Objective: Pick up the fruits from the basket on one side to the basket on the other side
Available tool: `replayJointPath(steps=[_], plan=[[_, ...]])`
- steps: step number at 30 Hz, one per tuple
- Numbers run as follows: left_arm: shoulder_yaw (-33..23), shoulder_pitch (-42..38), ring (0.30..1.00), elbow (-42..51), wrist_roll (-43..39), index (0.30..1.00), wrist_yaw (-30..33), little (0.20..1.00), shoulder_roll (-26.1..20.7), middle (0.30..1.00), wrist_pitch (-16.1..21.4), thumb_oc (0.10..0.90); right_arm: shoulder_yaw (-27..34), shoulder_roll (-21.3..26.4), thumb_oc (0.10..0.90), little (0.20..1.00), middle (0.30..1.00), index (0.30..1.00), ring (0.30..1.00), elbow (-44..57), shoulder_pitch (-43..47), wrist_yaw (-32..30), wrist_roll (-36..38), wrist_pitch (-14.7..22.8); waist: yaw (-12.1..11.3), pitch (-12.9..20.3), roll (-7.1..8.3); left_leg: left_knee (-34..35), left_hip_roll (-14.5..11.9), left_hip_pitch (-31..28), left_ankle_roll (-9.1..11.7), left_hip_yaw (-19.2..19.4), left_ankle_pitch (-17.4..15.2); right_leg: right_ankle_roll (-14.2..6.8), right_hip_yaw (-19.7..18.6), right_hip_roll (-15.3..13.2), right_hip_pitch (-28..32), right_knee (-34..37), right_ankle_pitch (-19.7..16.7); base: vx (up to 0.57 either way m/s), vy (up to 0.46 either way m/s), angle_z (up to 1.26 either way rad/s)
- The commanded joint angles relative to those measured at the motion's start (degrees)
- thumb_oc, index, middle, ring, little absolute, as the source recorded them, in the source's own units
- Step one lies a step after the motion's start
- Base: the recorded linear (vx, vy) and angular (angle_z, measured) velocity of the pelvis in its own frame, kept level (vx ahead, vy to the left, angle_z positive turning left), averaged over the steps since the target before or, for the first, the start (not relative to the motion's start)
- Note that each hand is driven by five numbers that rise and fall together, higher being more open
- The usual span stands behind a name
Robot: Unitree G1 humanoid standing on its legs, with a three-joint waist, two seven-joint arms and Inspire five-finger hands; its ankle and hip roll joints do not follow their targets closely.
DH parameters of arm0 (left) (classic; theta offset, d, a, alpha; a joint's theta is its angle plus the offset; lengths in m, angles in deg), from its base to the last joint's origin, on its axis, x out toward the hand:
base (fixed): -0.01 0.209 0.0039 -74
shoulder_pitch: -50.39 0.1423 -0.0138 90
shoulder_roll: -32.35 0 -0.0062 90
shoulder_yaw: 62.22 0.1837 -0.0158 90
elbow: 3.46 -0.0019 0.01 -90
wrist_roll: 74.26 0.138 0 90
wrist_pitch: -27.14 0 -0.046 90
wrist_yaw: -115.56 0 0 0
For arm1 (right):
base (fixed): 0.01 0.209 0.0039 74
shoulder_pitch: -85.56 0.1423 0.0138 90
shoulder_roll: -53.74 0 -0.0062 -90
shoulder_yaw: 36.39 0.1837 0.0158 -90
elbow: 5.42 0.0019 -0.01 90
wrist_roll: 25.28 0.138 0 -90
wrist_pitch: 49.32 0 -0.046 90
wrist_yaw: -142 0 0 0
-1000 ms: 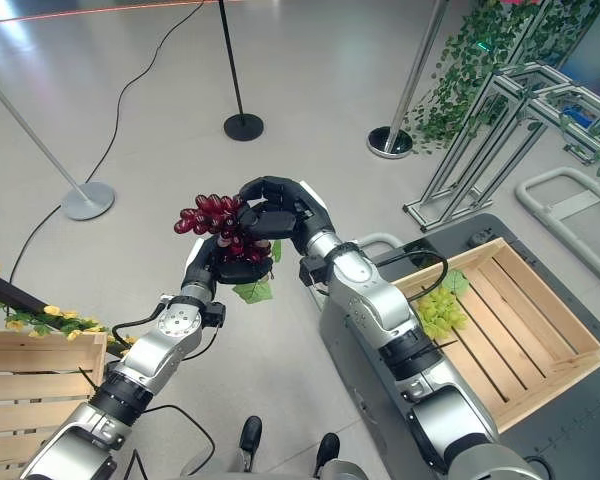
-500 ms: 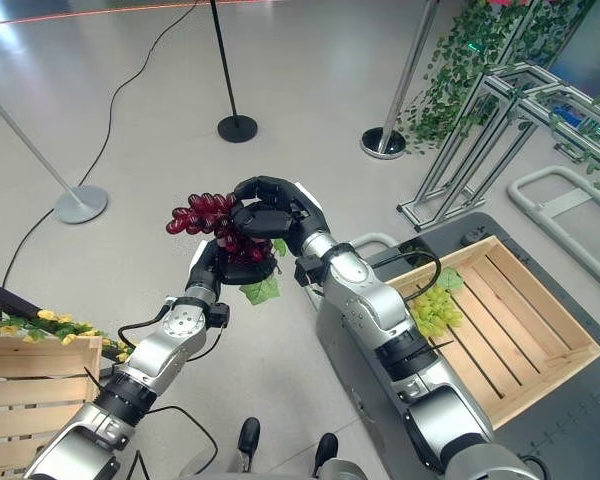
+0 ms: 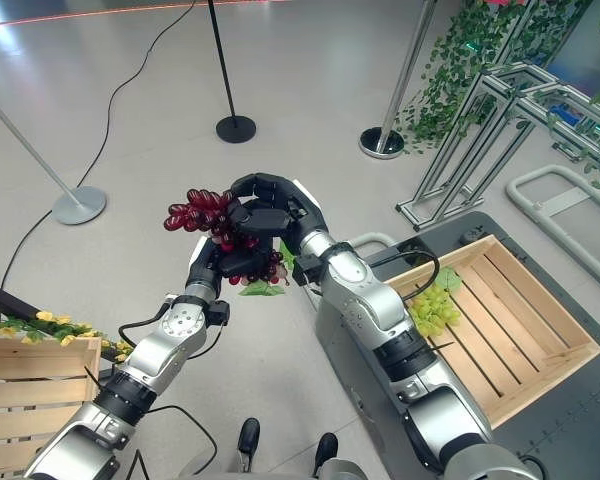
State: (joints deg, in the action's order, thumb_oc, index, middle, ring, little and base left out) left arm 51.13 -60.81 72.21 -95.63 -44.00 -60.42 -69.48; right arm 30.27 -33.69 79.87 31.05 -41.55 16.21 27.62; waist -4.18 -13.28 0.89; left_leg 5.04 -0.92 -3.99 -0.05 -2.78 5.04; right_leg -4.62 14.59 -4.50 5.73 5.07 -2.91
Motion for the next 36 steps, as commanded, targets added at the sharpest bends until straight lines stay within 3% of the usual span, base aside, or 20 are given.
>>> replayJointPath(steps=[1,9,12,17,21,25,28,29,31,32,34,35,36], plan=[[1.4,-7.2,0.300,-2.7,-0.2,0.300,-0.2,0.300,1.1,0.300,8.7,0.400,2.6,-4.6,0.800,0.900,0.900,0.900,0.900,5.3,3.5,-0.9,4.9,5.9,-0.2,10.0,1.94,0.0,-0.5,-1.8,0.8,3.2,-3.1,0.0,-2.6,-2.8,1.4,-0.1,-1.0,0.00,0.000,0.00],[0.5,-5.7,0.300,-2.7,-6.4,0.300,-2.7,0.300,1.6,0.300,9.3,0.400,3.7,-3.0,0.800,0.900,0.900,0.900,0.900,2.3,1.8,-4.3,1.3,4.1,-0.1,9.9,1.90,0.0,-0.4,-1.9,0.7,3.3,-3.2,-0.1,-2.5,-2.9,1.4,-0.1,-1.2,0.00,0.000,0.00],[-0.3,-3.5,0.300,-2.7,-11.0,0.300,-4.0,0.300,2.6,0.300,9.6,0.400,5.1,-0.7,0.800,0.900,0.900,0.900,0.900,-0.4,0.4,-8.1,-5.3,3.2,0.0,9.7,1.94,0.0,-0.4,-2.0,0.7,3.5,-3.2,-0.2,-2.6,-3.0,1.4,-0.1,-1.4,0.00,0.000,0.00],[-1.4,-0.1,0.300,-1.5,-10.5,0.300,-4.4,0.300,2.0,0.300,10.1,0.400,6.2,3.7,0.800,0.900,0.900,0.900,0.900,-3.5,-2.0,-12.6,-16.2,3.1,0.0,9.2,1.96,0.0,-0.1,-2.2,0.4,3.5,-3.4,-0.3,-2.9,-3.1,1.3,-0.1,-1.5,0.00,0.000,0.00],[-2.6,1.6,0.300,0.2,-9.6,0.300,-5.0,0.300,0.4,0.300,9.0,0.400,6.4,6.0,0.800,0.900,0.900,0.900,0.900,-6.6,-3.9,-15.1,-18.1,5.1,-0.4,8.7,1.80,0.0,0.2,-2.4,0.1,3.3,-3.4,-0.5,-2.9,-3.3,1.6,-0.1,-1.6,0.00,0.000,0.00],[-4.7,5.1,0.300,2.2,-10.3,0.300,-6.1,0.300,-0.9,0.300,8.7,0.400,7.6,5.3,0.800,0.900,0.900,0.900,0.900,-7.3,-9.0,-15.6,-17.0,9.7,-1.4,8.1,1.36,0.0,0.9,-2.6,-0.6,2.3,-3.4,-0.7,-2.5,-3.9,2.1,-0.8,-1.4,0.03,0.043,-0.01],[-6.0,8.1,0.300,3.5,-10.1,0.300,-6.8,0.300,-1.6,0.300,9.0,0.400,8.6,4.4,0.800,0.900,0.900,0.900,0.900,-6.2,-13.7,-14.9,-17.5,13.1,-1.6,7.1,0.41,0.0,1.1,-2.3,-2.0,1.7,-2.6,-1.1,-2.7,-4.4,-0.5,-11.1,1.6,-0.01,0.046,0.00],[-6.2,9.5,0.300,4.1,-9.3,0.300,-7.8,0.300,-2.4,0.300,9.4,0.400,9.1,4.5,0.800,0.900,0.900,0.900,0.900,-5.2,-16.7,-15.7,-16.8,15.7,-1.1,5.8,0.08,0.0,1.6,-2.1,-3.1,0.2,-1.6,-2.1,-4.7,-3.9,-5.2,-19.9,0.7,-0.02,-0.026,0.03],[-6.1,10.0,0.300,4.2,-9.2,0.300,-8.6,0.300,-2.8,0.300,9.6,0.400,9.4,4.5,0.800,0.900,0.900,0.900,0.900,-4.8,-18.4,-16.3,-16.4,16.9,-0.6,4.8,0.02,0.0,1.9,-2.0,-3.5,-1.4,-1.1,-2.3,-6.9,-3.1,-7.8,-23.2,-0.1,-0.01,-0.131,0.20],[-5.7,9.6,0.300,3.4,-8.9,0.300,-9.6,0.300,-3.0,0.300,9.8,0.400,9.5,4.3,0.800,0.900,0.900,0.900,0.900,-5.1,-20.5,-16.8,-16.3,18.4,0.5,3.4,0.14,-0.5,2.3,-1.6,-3.7,-4.5,-0.7,-1.6,-11.4,-1.3,-10.1,-21.7,-0.6,0.02,-0.265,0.71],[-4.7,7.9,0.300,0.5,-8.7,0.300,-10.9,0.300,-2.6,0.300,11.6,0.400,8.7,4.5,0.800,0.900,0.900,0.900,0.900,-6.6,-21.1,-16.4,-16.4,19.5,2.5,2.5,0.18,-0.8,2.9,-1.3,-3.7,-7.6,-1.1,-0.3,-16.5,1.4,-11.1,-15.7,-0.7,-0.03,-0.280,1.14],[-3.7,6.6,0.300,-1.5,-8.3,0.300,-10.8,0.300,-2.4,0.300,13.2,0.400,8.2,4.6,0.800,0.900,0.900,0.900,0.900,-7.7,-20.9,-16.1,-16.3,19.7,3.3,2.2,0.24,-0.9,3.1,-0.4,-3.6,-9.1,-1.2,0.7,-17.9,3.4,-11.0,-14.6,0.2,-0.11,-0.229,1.29],[-3.3,6.1,0.300,-2.5,-8.5,0.300,-10.0,0.300,-2.0,0.300,14.0,0.400,7.7,4.6,0.800,0.900,0.900,0.900,0.900,-8.5,-20.3,-15.3,-15.7,19.5,3.2,2.1,0.27,-1.0,2.7,0.3,-3.2,-9.0,-0.8,1.0,-17.4,3.5,-10.8,-13.9,0.5,-0.16,-0.237,1.63]])
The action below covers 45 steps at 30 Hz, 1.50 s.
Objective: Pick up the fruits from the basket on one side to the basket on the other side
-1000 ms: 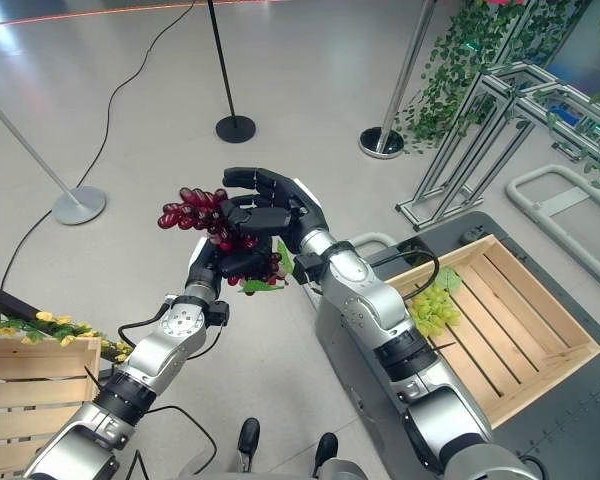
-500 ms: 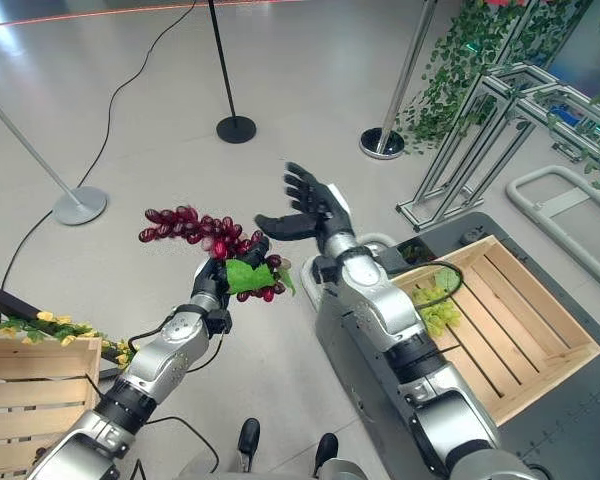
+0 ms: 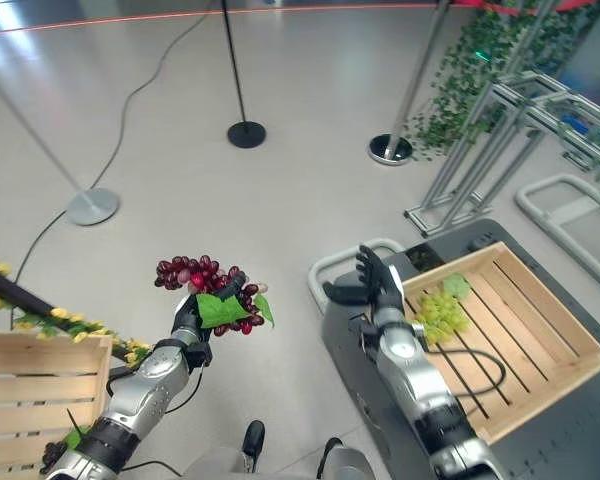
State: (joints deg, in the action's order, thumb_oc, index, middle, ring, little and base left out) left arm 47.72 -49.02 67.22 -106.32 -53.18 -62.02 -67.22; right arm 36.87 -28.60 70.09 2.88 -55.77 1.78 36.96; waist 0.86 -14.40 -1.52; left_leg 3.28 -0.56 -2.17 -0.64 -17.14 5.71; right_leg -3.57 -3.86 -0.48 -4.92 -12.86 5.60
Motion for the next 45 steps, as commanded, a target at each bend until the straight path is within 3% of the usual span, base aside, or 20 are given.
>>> replayJointPath(steps=[1,2,6,9,12,15,22,25,34,42,45], plan=[[0.2,-6.2,0.300,1.7,2.0,0.300,0.2,0.300,0.1,0.300,12.4,0.400,0.3,-0.5,0.800,0.900,0.900,0.900,0.900,0.2,8.6,0.1,-0.3,9.8,-2.1,2.9,2.68,0.7,1.5,-0.5,-1.9,6.0,-0.9,0.0,2.5,-1.1,0.2,4.7,-7.9,-0.18,-0.259,1.55],[0.4,-6.4,0.300,1.2,2.2,0.300,2.2,0.300,0.6,0.300,13.7,0.400,-0.6,-0.8,0.800,0.900,0.900,0.900,0.900,-1.1,9.1,2.3,-1.0,9.9,-2.4,2.4,2.80,0.6,0.0,0.7,-0.8,7.0,0.1,0.2,4.1,-1.1,0.8,5.8,-7.6,-0.16,-0.242,1.46],[-0.3,-6.3,0.300,2.6,1.3,0.300,3.3,0.300,0.6,0.300,14.7,0.400,-2.5,-1.0,0.800,0.900,0.900,0.900,0.900,0.3,5.9,4.3,-1.3,10.0,-3.4,0.0,3.60,-3.0,-1.6,5.9,1.1,9.4,1.2,0.9,7.1,-1.4,1.8,7.0,-6.5,-0.16,-0.208,0.68],[-0.1,-6.8,0.300,1.9,0.1,0.300,1.1,0.300,1.5,0.300,15.1,0.400,-2.4,-1.4,0.800,0.900,0.900,0.900,0.900,0.2,3.1,1.4,0.1,10.3,-2.4,-2.4,3.94,-10.3,-2.8,9.1,2.0,16.3,-0.8,1.9,12.4,-3.5,1.9,5.5,-5.5,-0.20,-0.102,0.81],[0.5,-7.6,0.300,0.3,-0.2,0.300,1.0,0.300,3.5,0.300,16.6,0.400,-3.0,-2.3,0.800,0.900,0.900,0.900,0.900,-1.0,2.6,-0.1,0.4,11.1,-0.6,-4.2,3.18,-14.1,-3.5,8.6,1.7,21.6,-4.0,2.8,16.3,-5.7,0.3,1.1,-3.6,-0.18,0.082,1.13],[1.5,-8.8,0.300,-1.5,-1.1,0.300,1.8,0.300,4.0,0.300,17.0,0.400,-2.6,-3.4,0.800,0.900,0.900,0.900,0.900,-2.4,1.7,-2.0,1.7,11.6,0.0,-4.2,1.70,-9.6,-3.7,6.8,2.3,22.3,-1.9,2.3,18.4,-6.4,-0.7,-1.4,-2.7,-0.09,0.128,0.77],[1.3,-10.0,0.300,-1.7,1.7,0.300,5.7,0.300,3.8,0.300,20.2,0.400,-3.8,-3.4,0.800,0.900,0.900,0.900,0.900,-6.1,3.4,-0.9,0.9,14.0,-0.9,-7.1,1.17,-9.8,-1.9,9.1,2.5,19.5,-1.5,2.1,18.3,-6.1,-2.0,-0.1,-3.7,-0.13,0.052,0.40],[-1.0,-11.9,0.300,-4.3,3.3,0.300,8.8,0.300,2.8,0.300,22.8,0.400,-3.8,-2.8,0.800,0.900,0.900,0.900,0.900,-6.6,5.6,-1.1,1.6,12.9,-1.0,-8.8,1.21,-12.9,-0.9,11.6,2.5,18.9,-2.1,2.6,17.9,-6.0,-4.0,-2.4,-2.9,-0.11,0.063,0.02],[-6.4,-15.7,0.300,-9.2,8.2,0.300,11.5,0.300,-4.5,0.300,22.7,0.400,-2.6,-0.5,0.800,0.900,0.900,0.900,0.900,-8.9,6.7,0.0,2.4,9.8,-0.3,-12.1,0.70,-21.1,-1.0,17.0,2.2,21.4,-4.3,3.6,16.7,-7.1,-8.7,-10.1,0.0,-0.04,0.099,0.00],[-10.9,-20.6,0.300,-15.4,3.1,0.300,13.6,0.300,-9.2,0.300,23.1,0.400,-2.8,1.0,0.800,0.900,0.900,0.900,0.900,-9.7,7.9,1.8,1.6,8.1,1.6,-14.3,0.38,-25.9,-1.5,21.0,2.0,23.5,-5.1,4.3,14.3,-6.9,-12.9,-15.3,2.3,0.00,0.113,-0.11],[-13.4,-23.1,0.300,-17.0,-3.3,0.300,13.2,0.300,-11.8,0.300,23.9,0.400,-2.8,2.1,0.800,0.900,0.900,0.900,0.900,-9.0,7.6,1.9,1.0,7.7,2.4,-15.3,0.69,-28.7,-1.9,23.3,1.6,24.5,-5.8,4.7,13.3,-6.7,-15.6,-18.5,3.6,0.00,0.088,-0.15]])
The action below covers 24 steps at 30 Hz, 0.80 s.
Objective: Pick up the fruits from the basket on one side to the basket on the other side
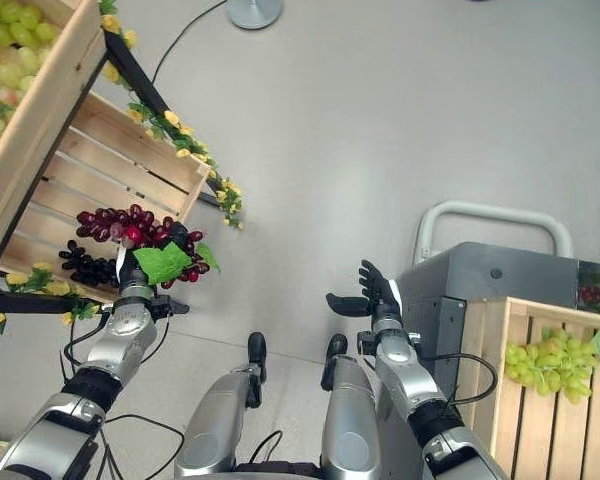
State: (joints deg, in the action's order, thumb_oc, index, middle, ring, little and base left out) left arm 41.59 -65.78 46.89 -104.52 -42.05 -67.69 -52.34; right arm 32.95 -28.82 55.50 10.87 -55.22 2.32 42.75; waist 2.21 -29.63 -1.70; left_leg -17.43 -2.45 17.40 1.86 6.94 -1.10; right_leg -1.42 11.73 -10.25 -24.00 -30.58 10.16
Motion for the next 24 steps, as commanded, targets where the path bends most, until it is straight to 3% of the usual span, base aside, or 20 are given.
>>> replayJointPath(steps=[1,9,13,24], plan=[[-8.1,-6.8,0.300,3.1,-7.7,0.300,1.8,0.300,-6.6,0.300,9.9,0.400,1.2,2.5,0.800,0.900,0.900,0.900,0.900,5.9,-0.9,1.3,0.2,1.9,1.3,-0.2,0.95,-9.1,-0.1,4.8,-0.9,0.6,0.8,2.8,-2.5,3.2,2.5,-1.7,-0.5,0.01,0.068,-0.17],[-13.6,-11.7,0.300,-0.4,-22.6,0.300,1.5,0.300,-10.6,0.300,13.1,0.400,1.0,3.2,0.800,0.900,0.900,0.900,0.900,7.8,-4.0,1.9,-1.5,2.4,3.2,-0.2,2.30,-18.2,-1.4,11.7,-1.8,1.2,-4.0,4.0,-4.7,4.5,-3.8,-9.7,4.6,0.04,0.028,-0.08],[-13.2,-15.1,0.300,-1.2,-23.8,0.300,2.9,0.300,-11.8,0.300,15.4,0.400,-0.1,3.1,0.800,0.900,0.900,0.900,0.900,8.1,-3.9,1.5,-1.0,2.9,3.8,-0.2,2.97,-20.5,-1.8,13.9,-2.4,1.5,-5.7,4.4,-5.2,5.4,-6.0,-11.5,5.2,0.02,-0.005,-0.05],[-9.7,-19.2,0.300,-2.0,-18.4,0.300,8.5,0.300,-9.0,0.300,13.8,0.400,-1.2,1.9,0.800,0.900,0.900,0.900,0.900,8.9,-3.5,0.9,-0.6,2.3,4.3,-0.2,4.67,-24.1,-2.1,18.2,-4.1,1.5,-9.6,4.5,-5.4,6.6,-11.7,-15.6,5.5,0.01,-0.005,-0.02]])
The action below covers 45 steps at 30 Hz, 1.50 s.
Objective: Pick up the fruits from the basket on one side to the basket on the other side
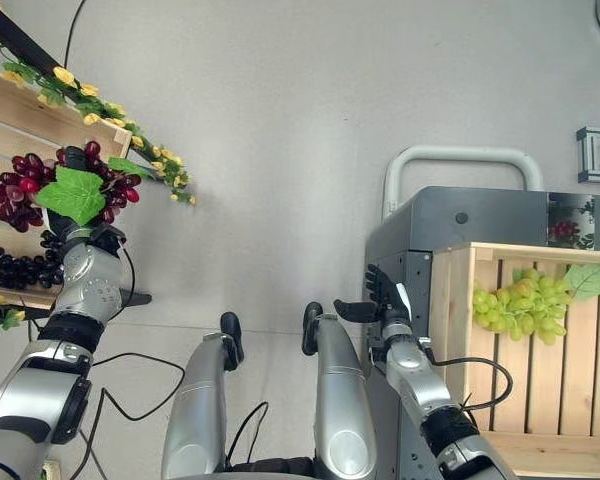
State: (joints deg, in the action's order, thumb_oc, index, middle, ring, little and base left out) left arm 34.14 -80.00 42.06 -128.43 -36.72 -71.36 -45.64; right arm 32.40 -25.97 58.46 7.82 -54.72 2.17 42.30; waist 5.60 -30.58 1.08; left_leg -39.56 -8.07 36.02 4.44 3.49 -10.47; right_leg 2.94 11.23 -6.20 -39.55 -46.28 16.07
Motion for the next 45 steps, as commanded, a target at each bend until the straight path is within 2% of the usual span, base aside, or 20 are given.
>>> replayJointPath(steps=[1,8,15,25,26,27,28,29,30,33,35,40,45], plan=[[-2.3,-5.9,0.300,2.0,6.2,0.300,4.9,0.300,-6.0,0.300,6.9,0.400,-0.7,-0.8,0.800,0.900,0.900,0.900,0.900,6.0,-0.6,0.4,-0.3,2.6,1.1,0.8,2.09,-2.1,3.5,-0.2,-6.8,5.0,-0.4,0.1,-4.9,2.7,3.4,-0.1,-0.4,0.00,0.000,0.00],[-4.4,-7.8,0.300,-2.9,8.3,0.300,8.9,0.300,-11.4,0.300,6.2,0.400,-0.2,0.6,0.800,0.900,0.900,0.900,0.900,6.3,-2.6,0.2,0.9,2.9,1.3,0.8,2.60,-3.1,3.4,1.3,-7.0,4.6,-1.0,0.2,-4.8,2.6,1.5,-1.3,-0.2,0.02,0.008,0.01],[-5.8,-8.3,0.300,-7.7,7.7,0.300,8.8,0.300,-16.5,0.300,4.7,0.400,0.0,1.2,0.800,0.900,0.900,0.900,0.900,6.2,-3.6,-0.8,1.9,3.3,1.0,0.8,2.91,-3.4,3.6,2.6,-7.2,4.0,-1.4,0.1,-4.4,2.7,0.0,-1.7,-0.4,0.01,0.002,0.02],[-6.5,-9.8,0.305,-11.5,7.9,0.305,10.7,0.305,-20.7,0.305,2.3,0.403,1.2,1.7,0.800,0.900,0.900,0.900,0.900,4.4,-4.9,-1.3,2.6,4.2,0.6,0.8,3.21,-3.5,4.0,4.0,-7.6,4.0,-1.8,0.1,-4.0,2.4,-1.6,-2.0,-0.7,-0.01,0.011,0.04],[-6.5,-9.8,0.434,-11.5,7.7,0.434,10.5,0.434,-20.8,0.434,2.2,0.489,1.2,1.7,0.800,0.900,0.900,0.900,0.900,4.4,-5.0,-1.3,2.6,4.2,0.6,0.8,3.22,-3.5,4.0,4.1,-7.7,4.0,-1.8,0.1,-4.0,2.4,-1.6,-2.0,-0.7,-0.02,0.022,0.04],[-6.6,-9.8,0.900,-11.4,6.8,0.900,9.0,0.900,-21.2,0.900,1.0,0.800,1.4,1.6,0.800,0.900,0.900,0.900,0.900,4.3,-5.2,-1.0,2.5,4.2,0.6,0.8,3.21,-3.4,4.0,4.2,-7.7,4.1,-1.8,0.0,-3.9,2.4,-1.9,-2.0,-0.8,0.00,0.000,0.00],[-6.4,-9.6,0.900,-11.3,5.0,0.900,5.6,0.900,-21.3,0.900,-1.5,0.800,1.5,1.6,0.800,0.900,0.900,0.900,0.900,4.2,-5.3,-0.9,2.5,4.2,0.6,0.8,3.15,-3.2,4.0,4.3,-7.7,4.2,-1.8,0.0,-3.9,2.4,-1.9,-1.8,-1.0,0.00,0.000,0.00],[-6.4,-9.6,0.900,-11.4,4.9,0.900,5.1,0.900,-21.4,0.900,-1.7,0.800,1.5,1.6,0.800,0.900,0.900,0.900,0.900,4.2,-5.3,-0.9,2.5,4.2,0.6,0.8,3.15,-3.2,4.0,4.2,-7.7,4.2,-1.8,0.0,-3.9,2.4,-1.9,-1.8,-1.0,0.00,0.000,0.00],[-5.7,-9.7,0.900,-11.3,3.8,0.900,1.7,0.900,-21.6,0.900,-4.6,0.800,1.7,1.6,0.800,0.900,0.900,0.900,0.900,4.4,-5.4,-0.9,2.4,3.9,0.7,0.8,3.08,-2.9,4.1,4.1,-7.8,4.3,-1.7,-0.1,-3.9,2.4,-1.9,-1.7,-1.1,0.00,0.000,0.00],[-4.1,-10.0,0.900,-10.9,3.5,0.900,0.3,0.900,-23.1,0.900,-10.7,0.800,3.2,1.8,0.800,0.900,0.900,0.900,0.900,5.3,-6.2,-0.5,1.8,3.5,0.9,0.8,2.34,-1.8,4.2,4.0,-8.0,4.8,-1.2,-0.5,-3.8,2.2,-2.2,-1.1,-1.8,-0.02,0.017,0.01],[-4.0,-10.3,0.900,-11.2,2.2,0.900,1.1,0.900,-23.3,0.900,-11.6,0.800,3.5,1.7,0.800,0.900,0.900,0.900,0.900,5.4,-6.3,-0.3,1.4,3.5,0.9,0.8,2.08,-1.5,4.3,3.9,-8.1,4.8,-1.1,-0.6,-3.8,2.2,-2.2,-0.9,-2.0,0.00,0.000,0.00],[-2.7,-12.4,0.900,-16.2,-0.6,0.900,0.8,0.900,-24.1,0.900,-17.3,0.800,2.8,1.9,0.800,0.900,0.900,0.900,0.900,4.9,-5.6,-0.8,1.9,3.8,1.3,0.8,1.29,-0.2,4.8,2.5,-8.0,5.2,-0.9,-0.9,-3.7,2.1,-1.1,0.3,-2.1,0.00,0.000,0.00],[-2.3,-13.5,0.900,-18.8,-1.3,0.900,0.5,0.900,-24.3,0.900,-18.8,0.800,2.5,1.9,0.800,0.900,0.900,0.900,0.900,4.9,-5.5,-0.5,1.7,4.7,1.7,0.8,0.93,0.6,4.9,1.2,-7.9,5.4,-0.7,-0.8,-3.8,2.1,0.1,0.9,-2.0,0.00,0.000,0.00]])
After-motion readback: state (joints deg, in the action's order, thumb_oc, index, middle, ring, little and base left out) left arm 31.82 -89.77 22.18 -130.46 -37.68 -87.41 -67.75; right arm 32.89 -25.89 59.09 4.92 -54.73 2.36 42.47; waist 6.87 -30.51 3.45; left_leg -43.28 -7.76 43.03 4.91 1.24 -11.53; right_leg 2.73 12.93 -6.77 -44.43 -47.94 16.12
